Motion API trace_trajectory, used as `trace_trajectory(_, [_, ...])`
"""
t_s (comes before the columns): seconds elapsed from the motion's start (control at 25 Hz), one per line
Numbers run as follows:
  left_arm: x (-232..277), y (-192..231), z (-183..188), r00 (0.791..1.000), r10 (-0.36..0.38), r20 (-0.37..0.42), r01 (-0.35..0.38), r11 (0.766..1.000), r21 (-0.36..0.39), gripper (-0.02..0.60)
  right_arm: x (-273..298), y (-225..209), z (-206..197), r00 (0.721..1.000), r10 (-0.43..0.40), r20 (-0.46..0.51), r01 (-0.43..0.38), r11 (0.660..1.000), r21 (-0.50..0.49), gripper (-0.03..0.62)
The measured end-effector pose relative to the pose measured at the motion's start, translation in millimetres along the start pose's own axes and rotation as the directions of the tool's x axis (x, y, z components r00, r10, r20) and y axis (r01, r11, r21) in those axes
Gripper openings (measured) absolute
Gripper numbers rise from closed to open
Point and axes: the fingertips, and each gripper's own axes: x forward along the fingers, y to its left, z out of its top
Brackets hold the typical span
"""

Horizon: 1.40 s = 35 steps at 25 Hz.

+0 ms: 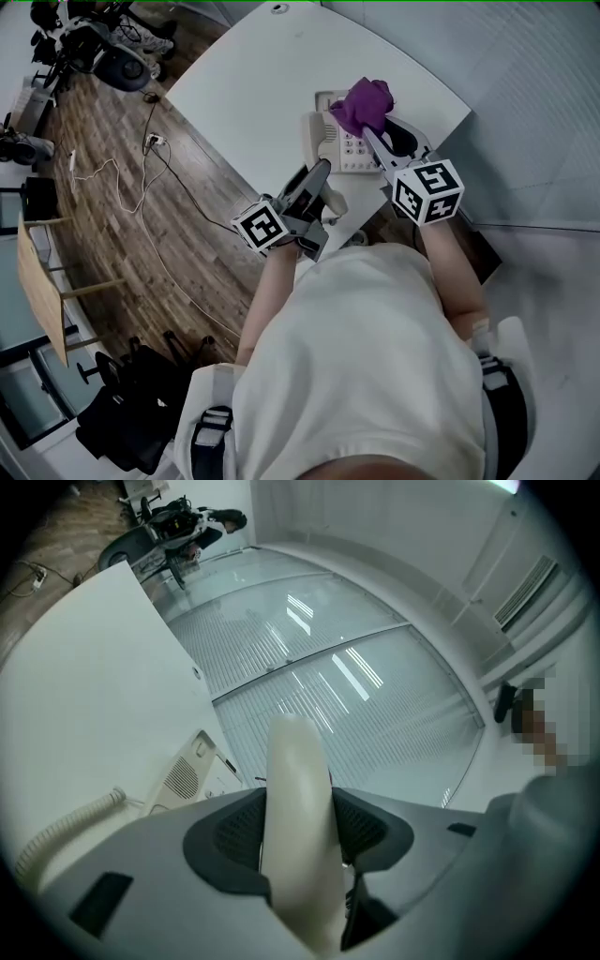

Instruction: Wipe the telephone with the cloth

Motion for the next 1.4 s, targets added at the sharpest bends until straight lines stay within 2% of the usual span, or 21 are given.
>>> trace_trajectory(0.2, [2.2,-5.6,0.2,0.998,-0.060,0.023,0.062,0.994,-0.095,0.224,10.3,5.7,16.0,0.999,0.034,0.025,-0.034,0.999,-0.009,0.132])
trace_trajectory(0.48, [4.8,-14.5,3.9,0.993,-0.111,0.027,0.113,0.990,-0.084,0.224,15.7,25.5,21.3,0.995,0.098,0.033,-0.097,0.995,-0.030,0.132])
trace_trajectory(0.64, [3.5,-19.7,7.6,0.993,-0.119,0.017,0.120,0.992,-0.043,0.224,15.7,39.2,20.6,0.991,0.130,0.029,-0.129,0.991,-0.031,0.132])
trace_trajectory(0.76, [3.7,-19.8,5.1,0.991,-0.129,0.025,0.130,0.988,-0.079,0.224,15.2,45.2,16.4,0.988,0.152,0.025,-0.151,0.988,-0.029,0.132])
trace_trajectory(1.4, [2.6,-14.3,8.8,0.990,-0.125,0.057,0.131,0.987,-0.098,0.224,8.8,62.2,-9.0,0.974,0.225,-0.014,-0.225,0.974,-0.032,0.132])
